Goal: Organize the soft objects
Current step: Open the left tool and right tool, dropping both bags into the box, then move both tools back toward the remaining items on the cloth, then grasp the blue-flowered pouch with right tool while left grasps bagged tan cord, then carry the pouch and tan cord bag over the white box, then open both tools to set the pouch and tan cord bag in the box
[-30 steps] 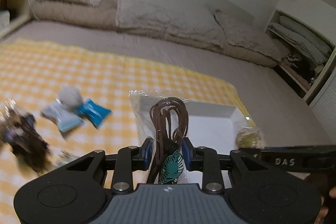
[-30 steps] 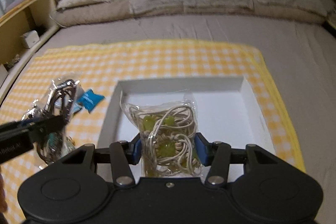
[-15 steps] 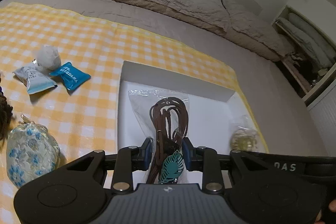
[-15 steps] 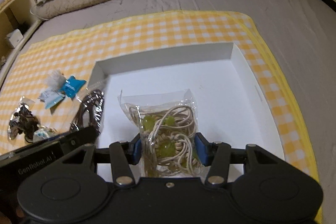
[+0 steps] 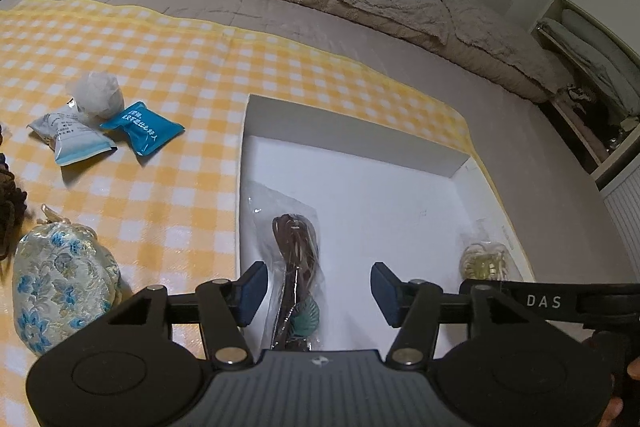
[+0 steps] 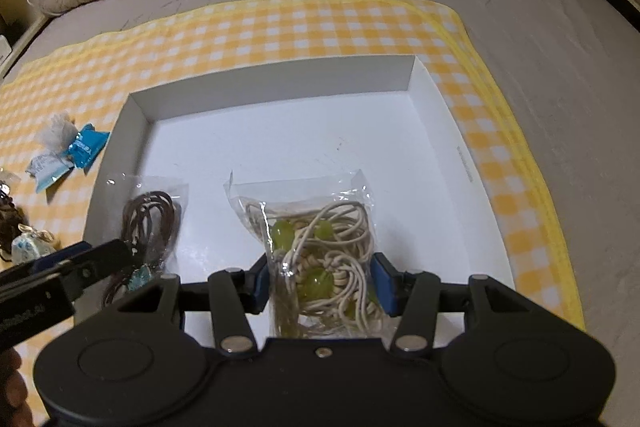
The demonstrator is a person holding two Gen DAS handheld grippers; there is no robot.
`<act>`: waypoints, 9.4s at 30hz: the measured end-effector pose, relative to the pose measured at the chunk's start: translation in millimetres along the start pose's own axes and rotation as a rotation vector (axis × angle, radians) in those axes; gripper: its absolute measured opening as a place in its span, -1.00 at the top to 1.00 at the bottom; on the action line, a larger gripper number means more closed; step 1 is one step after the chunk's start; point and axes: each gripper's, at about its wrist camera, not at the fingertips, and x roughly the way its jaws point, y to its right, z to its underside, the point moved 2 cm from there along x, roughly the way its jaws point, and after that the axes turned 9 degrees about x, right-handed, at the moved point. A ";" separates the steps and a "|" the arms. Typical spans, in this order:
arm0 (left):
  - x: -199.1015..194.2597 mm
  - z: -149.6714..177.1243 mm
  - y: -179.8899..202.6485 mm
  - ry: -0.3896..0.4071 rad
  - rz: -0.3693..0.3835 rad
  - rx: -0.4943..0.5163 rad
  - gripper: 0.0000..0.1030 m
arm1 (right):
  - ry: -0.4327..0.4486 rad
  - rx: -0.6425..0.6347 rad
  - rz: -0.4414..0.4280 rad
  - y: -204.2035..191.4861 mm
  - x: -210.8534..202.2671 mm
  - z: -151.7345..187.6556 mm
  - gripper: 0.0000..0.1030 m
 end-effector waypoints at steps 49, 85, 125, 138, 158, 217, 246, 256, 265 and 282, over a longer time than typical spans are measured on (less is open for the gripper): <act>-108.4 -6.8 -9.2 0.161 -0.144 0.297 -1.00 | 0.298 0.009 -0.065 15.6 -118.6 39.5 -1.00; -185.8 -21.4 -218.5 0.213 -0.531 0.143 -1.00 | 0.275 -0.175 -0.196 -137.1 -91.1 30.3 -1.00; -37.6 -22.8 -275.2 -0.200 -0.413 0.440 -0.89 | -0.150 -0.219 -0.232 -280.4 39.1 85.9 -1.00; -40.4 -26.6 -266.4 -0.208 -0.334 0.349 0.05 | -0.136 -0.270 -0.217 -286.3 46.2 86.5 -0.33; -112.9 -26.1 -260.7 -0.086 -0.390 0.203 0.34 | -0.039 -0.315 -0.291 -275.9 -3.8 82.8 -0.15; -16.1 -8.5 32.8 0.031 0.166 -0.136 0.34 | 0.297 0.041 0.021 42.8 -71.5 0.1 -0.15; 46.6 16.9 30.1 -0.037 0.119 -0.176 0.03 | 0.003 -0.224 0.088 35.5 17.7 19.4 -0.16; 38.8 18.9 37.3 -0.059 0.133 -0.153 -0.42 | 0.021 -0.163 0.062 48.6 1.7 15.3 -0.57; 15.5 12.2 45.2 -0.054 0.127 -0.090 -0.75 | 0.044 -0.124 0.047 58.5 -21.6 23.2 -0.60; -48.1 -0.3 48.2 0.041 0.096 0.072 -1.00 | 0.223 0.003 -0.055 63.3 -87.2 27.6 -0.91</act>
